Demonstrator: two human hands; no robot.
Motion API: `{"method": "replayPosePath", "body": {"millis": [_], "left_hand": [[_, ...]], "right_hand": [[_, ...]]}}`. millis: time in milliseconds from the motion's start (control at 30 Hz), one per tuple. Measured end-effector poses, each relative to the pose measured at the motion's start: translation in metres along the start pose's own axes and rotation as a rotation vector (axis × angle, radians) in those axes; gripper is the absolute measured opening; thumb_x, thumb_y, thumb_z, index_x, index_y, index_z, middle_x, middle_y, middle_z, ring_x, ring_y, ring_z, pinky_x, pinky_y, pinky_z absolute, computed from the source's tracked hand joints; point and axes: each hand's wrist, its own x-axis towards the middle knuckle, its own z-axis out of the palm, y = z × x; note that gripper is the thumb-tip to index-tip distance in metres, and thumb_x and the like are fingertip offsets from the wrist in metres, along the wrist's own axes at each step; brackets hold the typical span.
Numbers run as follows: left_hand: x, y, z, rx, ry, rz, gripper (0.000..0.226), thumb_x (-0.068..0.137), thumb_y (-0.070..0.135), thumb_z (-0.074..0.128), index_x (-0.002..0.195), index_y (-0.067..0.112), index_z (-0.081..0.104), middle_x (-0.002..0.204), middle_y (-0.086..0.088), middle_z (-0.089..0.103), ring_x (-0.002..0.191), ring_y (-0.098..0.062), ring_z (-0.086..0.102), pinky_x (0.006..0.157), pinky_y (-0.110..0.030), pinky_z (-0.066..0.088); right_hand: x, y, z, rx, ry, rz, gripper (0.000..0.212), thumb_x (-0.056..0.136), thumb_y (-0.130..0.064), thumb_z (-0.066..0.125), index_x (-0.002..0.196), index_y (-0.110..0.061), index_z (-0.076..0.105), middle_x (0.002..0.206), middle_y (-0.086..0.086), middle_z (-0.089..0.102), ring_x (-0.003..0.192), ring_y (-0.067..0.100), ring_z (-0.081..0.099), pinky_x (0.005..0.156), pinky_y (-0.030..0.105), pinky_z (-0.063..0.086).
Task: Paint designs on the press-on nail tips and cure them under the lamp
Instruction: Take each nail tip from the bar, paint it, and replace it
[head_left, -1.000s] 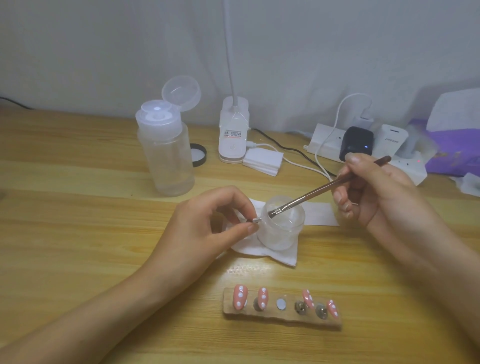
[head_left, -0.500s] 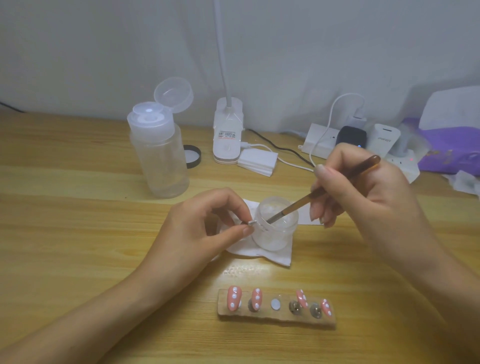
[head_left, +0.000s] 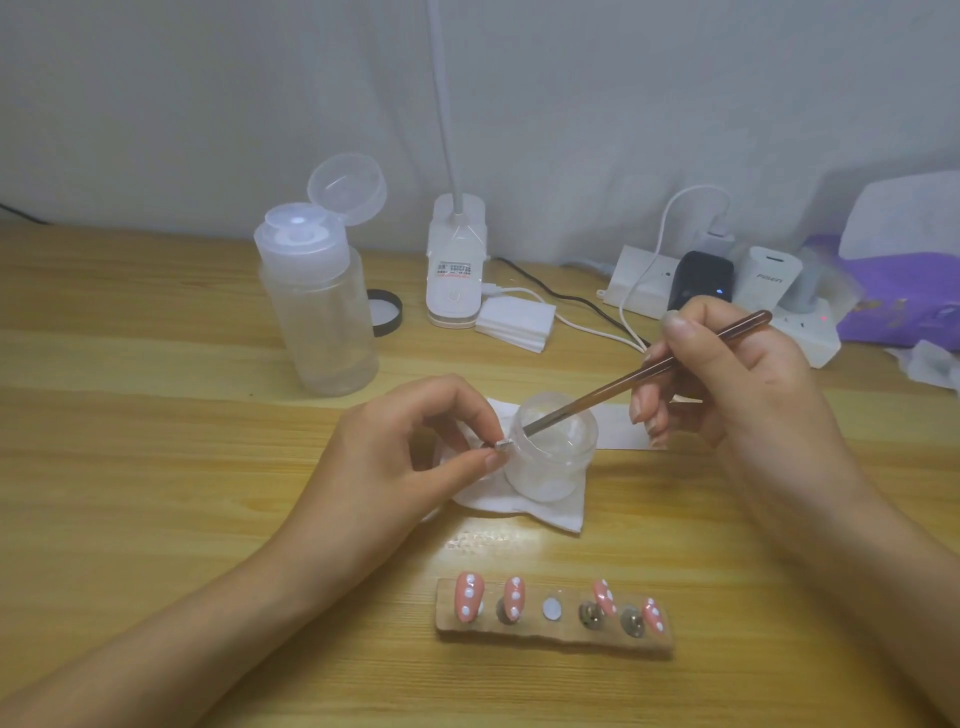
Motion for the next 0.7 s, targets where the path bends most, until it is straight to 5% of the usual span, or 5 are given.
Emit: {"method": "replayPosePath", "body": {"millis": [333, 700], "left_hand": [[0.0004, 0.0001, 0.0004, -0.014, 0.010, -0.011, 0.017, 0.079, 0.012, 0.079, 0.076, 0.024, 0.068, 0.069, 0.013, 0.061, 0.049, 0.001, 0.049, 0.049, -0.008, 0.035], [-0.0001, 0.0008, 0.0002, 0.011, 0.009, 0.002, 0.017, 0.080, 0.009, 0.079, 0.077, 0.022, 0.068, 0.072, 0.018, 0.062, 0.055, 0.004, 0.054, 0.052, -0.005, 0.035]], "right_hand": [[0.0039, 0.0011, -0.0066, 0.118, 0.018, 0.127, 0.025, 0.087, -0.034, 0.056, 0.075, -0.012, 0.055, 0.055, 0.008, 0.058, 0.047, 0.015, 0.051, 0.044, 0.021, 0.044], [0.0032, -0.0060, -0.0058, 0.087, 0.030, 0.029, 0.026, 0.091, -0.035, 0.054, 0.074, -0.016, 0.054, 0.055, 0.007, 0.058, 0.050, 0.017, 0.052, 0.047, 0.022, 0.045]]}}
